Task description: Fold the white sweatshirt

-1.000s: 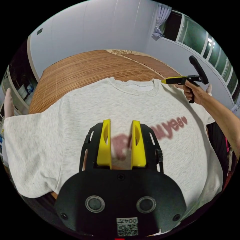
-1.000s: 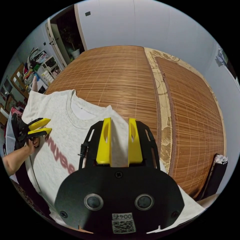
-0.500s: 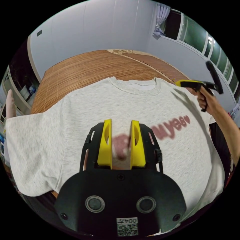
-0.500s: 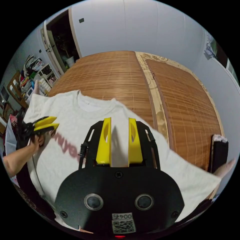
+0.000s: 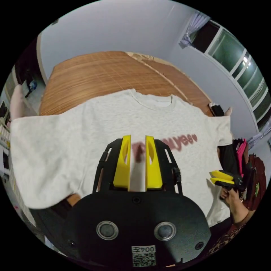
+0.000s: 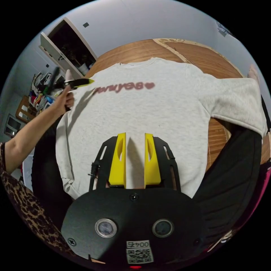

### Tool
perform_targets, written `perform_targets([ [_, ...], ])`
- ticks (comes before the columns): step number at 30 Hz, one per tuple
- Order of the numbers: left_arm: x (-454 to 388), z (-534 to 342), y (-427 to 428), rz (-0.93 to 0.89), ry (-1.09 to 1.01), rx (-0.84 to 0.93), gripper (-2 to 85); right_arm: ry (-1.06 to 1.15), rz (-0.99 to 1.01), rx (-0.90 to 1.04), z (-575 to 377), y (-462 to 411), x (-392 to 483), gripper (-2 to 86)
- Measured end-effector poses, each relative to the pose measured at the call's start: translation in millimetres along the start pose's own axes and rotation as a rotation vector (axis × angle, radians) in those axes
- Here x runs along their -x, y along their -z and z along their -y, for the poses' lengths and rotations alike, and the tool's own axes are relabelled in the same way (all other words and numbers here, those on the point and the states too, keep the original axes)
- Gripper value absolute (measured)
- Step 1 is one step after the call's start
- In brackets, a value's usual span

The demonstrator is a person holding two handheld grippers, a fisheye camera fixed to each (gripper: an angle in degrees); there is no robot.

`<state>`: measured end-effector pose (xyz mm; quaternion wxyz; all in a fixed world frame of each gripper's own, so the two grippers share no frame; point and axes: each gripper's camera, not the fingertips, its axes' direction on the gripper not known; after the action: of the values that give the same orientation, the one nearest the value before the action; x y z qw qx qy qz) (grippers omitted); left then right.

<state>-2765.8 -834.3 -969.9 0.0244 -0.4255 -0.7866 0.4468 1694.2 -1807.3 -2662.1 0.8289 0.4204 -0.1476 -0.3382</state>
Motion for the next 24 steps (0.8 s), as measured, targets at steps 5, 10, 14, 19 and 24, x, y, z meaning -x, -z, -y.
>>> perform_targets([
  [5,26.6,-60.6,78.4,0.227,-0.035,0.023,3.9,0.013,0.007,-0.020,9.2,-2.7,-3.9,10.2],
  [10,6.5,-74.6,53.1,0.393,-0.249,0.229,5.5,-0.012,0.052,0.014,7.1,-13.5,-11.7,10.2],
  [14,-26.7,-67.6,-0.8,0.574,-0.463,0.381,8.1,-0.015,0.046,0.010,5.1,-15.5,-14.9,10.0],
  [19,-58.7,-54.9,-28.8,0.646,-0.579,0.350,7.3,-0.016,0.043,0.011,3.1,-18.7,-17.0,9.8],
  [24,-50.3,-30.0,-59.0,0.520,-0.562,0.459,7.0,-0.012,0.033,0.018,1.5,-22.3,-18.7,8.9],
])
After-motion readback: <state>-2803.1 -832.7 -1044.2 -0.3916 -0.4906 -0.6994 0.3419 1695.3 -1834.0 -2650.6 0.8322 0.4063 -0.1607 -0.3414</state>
